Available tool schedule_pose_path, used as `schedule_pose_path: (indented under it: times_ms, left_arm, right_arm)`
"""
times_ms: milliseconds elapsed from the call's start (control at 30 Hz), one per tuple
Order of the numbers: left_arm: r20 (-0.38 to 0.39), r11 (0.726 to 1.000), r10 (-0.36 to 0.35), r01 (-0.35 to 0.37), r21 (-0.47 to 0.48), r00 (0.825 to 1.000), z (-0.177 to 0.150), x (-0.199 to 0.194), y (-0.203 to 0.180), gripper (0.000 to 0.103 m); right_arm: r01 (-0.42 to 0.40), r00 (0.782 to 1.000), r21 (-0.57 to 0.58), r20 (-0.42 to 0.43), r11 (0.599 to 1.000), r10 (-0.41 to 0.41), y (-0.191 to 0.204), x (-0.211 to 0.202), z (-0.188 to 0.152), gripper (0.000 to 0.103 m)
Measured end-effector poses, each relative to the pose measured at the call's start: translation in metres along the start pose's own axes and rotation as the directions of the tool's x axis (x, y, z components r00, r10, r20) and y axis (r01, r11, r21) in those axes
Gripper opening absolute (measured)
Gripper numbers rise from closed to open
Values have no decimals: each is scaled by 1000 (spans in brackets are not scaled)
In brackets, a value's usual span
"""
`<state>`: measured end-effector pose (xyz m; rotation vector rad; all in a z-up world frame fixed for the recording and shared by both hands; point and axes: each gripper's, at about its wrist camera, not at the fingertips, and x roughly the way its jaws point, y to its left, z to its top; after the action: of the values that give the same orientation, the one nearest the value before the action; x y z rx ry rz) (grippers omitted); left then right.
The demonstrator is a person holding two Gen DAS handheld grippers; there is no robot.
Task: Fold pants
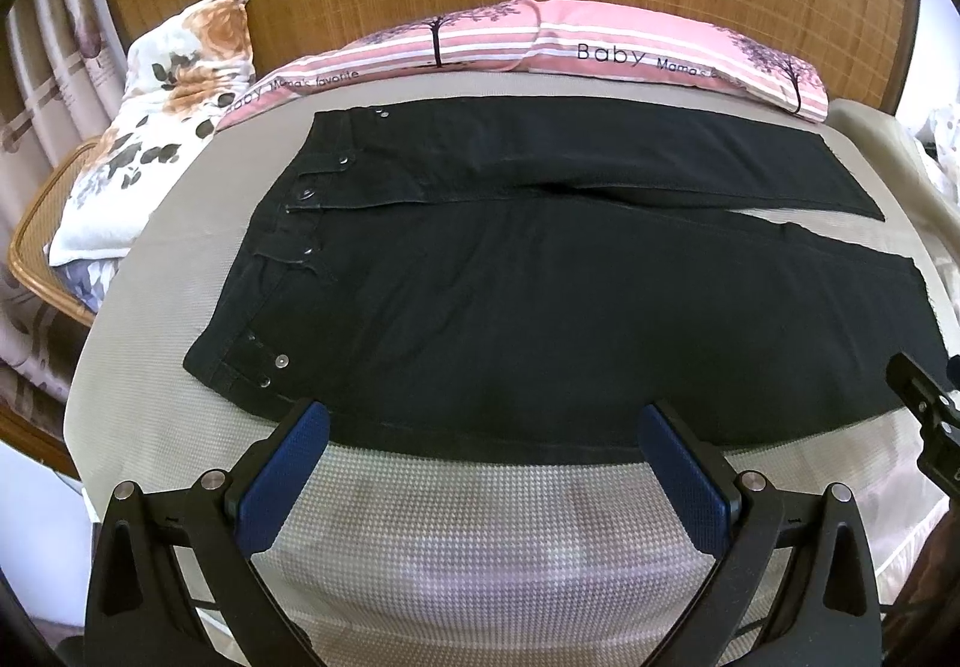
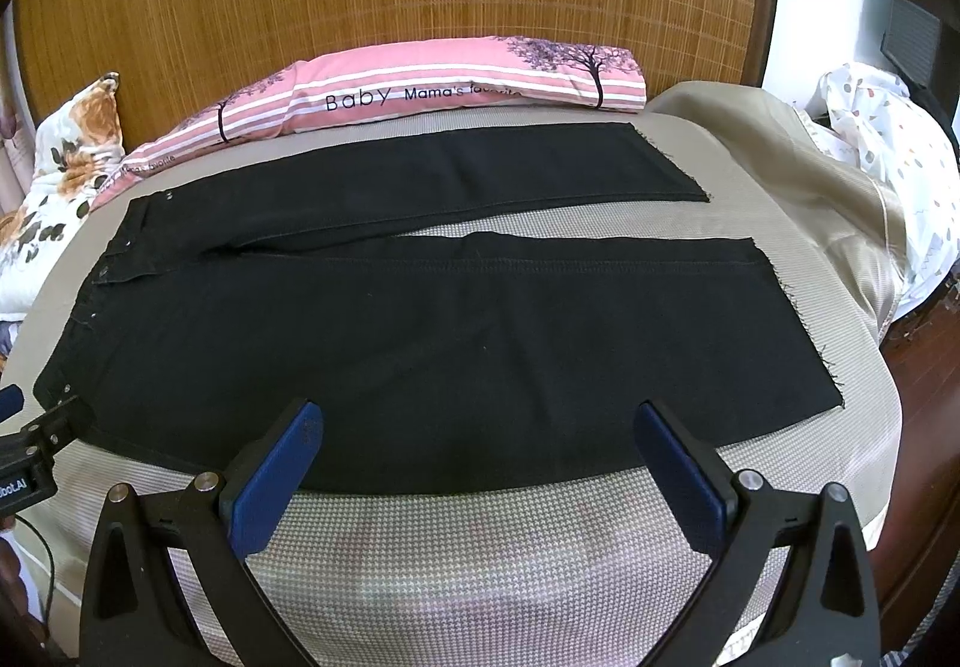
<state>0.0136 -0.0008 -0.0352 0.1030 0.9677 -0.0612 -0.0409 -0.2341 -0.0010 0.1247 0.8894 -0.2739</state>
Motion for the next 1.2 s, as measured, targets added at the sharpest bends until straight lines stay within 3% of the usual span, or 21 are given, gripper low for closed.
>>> schedule_pose_path:
  times_ms: [167,333,500,633,867,1000,1067,1133,1200]
  left_arm:
    - [5,1000,4,-4,-6,1000,5,2,4,102]
    - [18,1000,-5,5,-26,1000,21,6,19,102]
    - [24,996,10,-8,-84,1000,55,16,55,102]
    - [34,991,24,-19,-136,999,87,28,91,102]
    - [23,974,-63,66,-216,998,151,69,161,102]
    - [6,942,-163,157,-297,987,181,102,194,101]
    - [2,908,-235,220,-357,972,195,122,213,99]
    - [-8,879,-279,252,-404,960,204,140,227,83]
    - [-24,841,-339,291,-456,941,215,164,243,74]
  right_arm:
    - [-28,1000,-8,3,1000,28,0,2,0,103]
    - [-132,991,-5,12,991,132,4,1,13,103]
    - [-180,982,-56,47,982,183,20,7,36,103]
    - [-198,979,-107,19,974,201,37,23,59,103]
    - [-353,935,-27,-48,935,352,60,61,114,103]
    - [-381,923,-22,-65,924,379,83,83,144,103]
    - [-392,918,-28,-75,920,389,97,95,155,103]
    - [-391,918,-39,-91,920,386,108,107,162,103]
    - [-388,918,-52,-114,920,381,118,119,167,103]
